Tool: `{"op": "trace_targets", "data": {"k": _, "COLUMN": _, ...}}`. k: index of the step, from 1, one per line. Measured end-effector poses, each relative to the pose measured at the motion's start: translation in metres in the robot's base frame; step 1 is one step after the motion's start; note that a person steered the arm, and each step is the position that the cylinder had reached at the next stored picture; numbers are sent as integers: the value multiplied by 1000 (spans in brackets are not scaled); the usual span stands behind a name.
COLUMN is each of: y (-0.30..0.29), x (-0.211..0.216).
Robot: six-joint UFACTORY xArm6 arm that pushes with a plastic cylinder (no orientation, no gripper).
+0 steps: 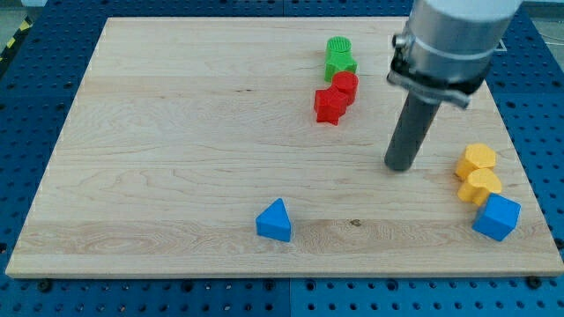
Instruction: Separate blue cube from yellow heart
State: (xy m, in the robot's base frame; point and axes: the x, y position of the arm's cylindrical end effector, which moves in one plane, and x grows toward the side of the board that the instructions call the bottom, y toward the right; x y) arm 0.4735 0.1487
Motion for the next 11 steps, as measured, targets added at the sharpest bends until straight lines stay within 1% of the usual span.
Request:
{"op": "trace_targets", "data": {"k": 1, "y": 34, "x": -44}}
{"op": "trace_targets", "data": {"k": 2, "y": 83, "x": -41}}
{"op": "trace_targets", "data": {"k": 3, "y": 120, "x": 22}}
{"op": "trace_targets", "data": {"k": 4, "y": 135, "x": 61}}
{"op": "trace_targets", "data": {"k": 6, "y": 133, "x": 91}}
{"op": "trace_targets", "data": {"k": 7, "y": 123, "x": 102}}
{"op": "trace_targets", "data": {"k": 8, "y": 75, "x": 102}}
{"op": "trace_targets", "data": {"k": 9, "y": 16, "x": 101}}
{"op": "trace_targets", "data": {"k": 10, "y": -9, "x": 84}}
{"op": "trace_targets", "data": {"k": 11, "y": 8, "x": 74}}
